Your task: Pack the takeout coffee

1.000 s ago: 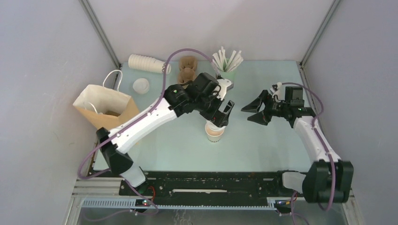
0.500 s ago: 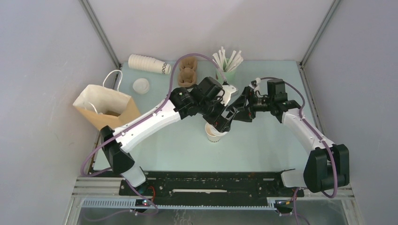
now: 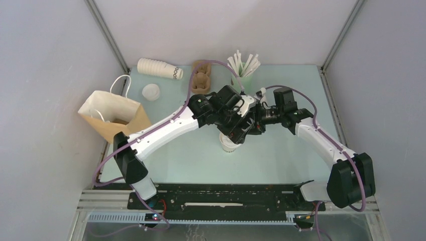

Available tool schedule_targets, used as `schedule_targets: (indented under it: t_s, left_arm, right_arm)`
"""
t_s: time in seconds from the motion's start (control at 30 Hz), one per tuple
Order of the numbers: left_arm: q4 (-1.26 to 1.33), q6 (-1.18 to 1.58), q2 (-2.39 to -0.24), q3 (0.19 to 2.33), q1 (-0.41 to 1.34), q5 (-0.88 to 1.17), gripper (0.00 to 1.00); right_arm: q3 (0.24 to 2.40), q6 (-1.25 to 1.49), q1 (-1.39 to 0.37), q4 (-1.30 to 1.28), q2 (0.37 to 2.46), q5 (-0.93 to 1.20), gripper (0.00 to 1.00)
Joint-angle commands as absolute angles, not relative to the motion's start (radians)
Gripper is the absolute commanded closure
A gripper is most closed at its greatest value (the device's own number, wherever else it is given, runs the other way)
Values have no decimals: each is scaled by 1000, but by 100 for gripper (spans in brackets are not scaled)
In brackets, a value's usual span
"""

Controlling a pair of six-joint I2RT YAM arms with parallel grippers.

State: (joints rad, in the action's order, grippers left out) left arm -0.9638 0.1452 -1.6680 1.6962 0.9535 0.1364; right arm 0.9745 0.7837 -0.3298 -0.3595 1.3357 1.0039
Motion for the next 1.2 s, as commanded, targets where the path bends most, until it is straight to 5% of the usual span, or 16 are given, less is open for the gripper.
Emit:
schedule_targets:
  t_s: [0.0,0.47,0.9,1.17]
  left_arm:
    - [-984,123,-1670,1758,954,95,0]
    - [-1009,172,-1652,1773,946,5,0]
    - [-865,484,-1219,1381,721,81,0]
    - [-791,549,-1185,1268,669,179,0]
  right_arm:
    - [1004,762,-349,-353,1318,1015,54]
    - [1004,782,-348,-285,1366,1009,95]
    - [1005,1026,-408,84,1523,1068,98]
    - [1004,1058,-417,148,1604,1083,98]
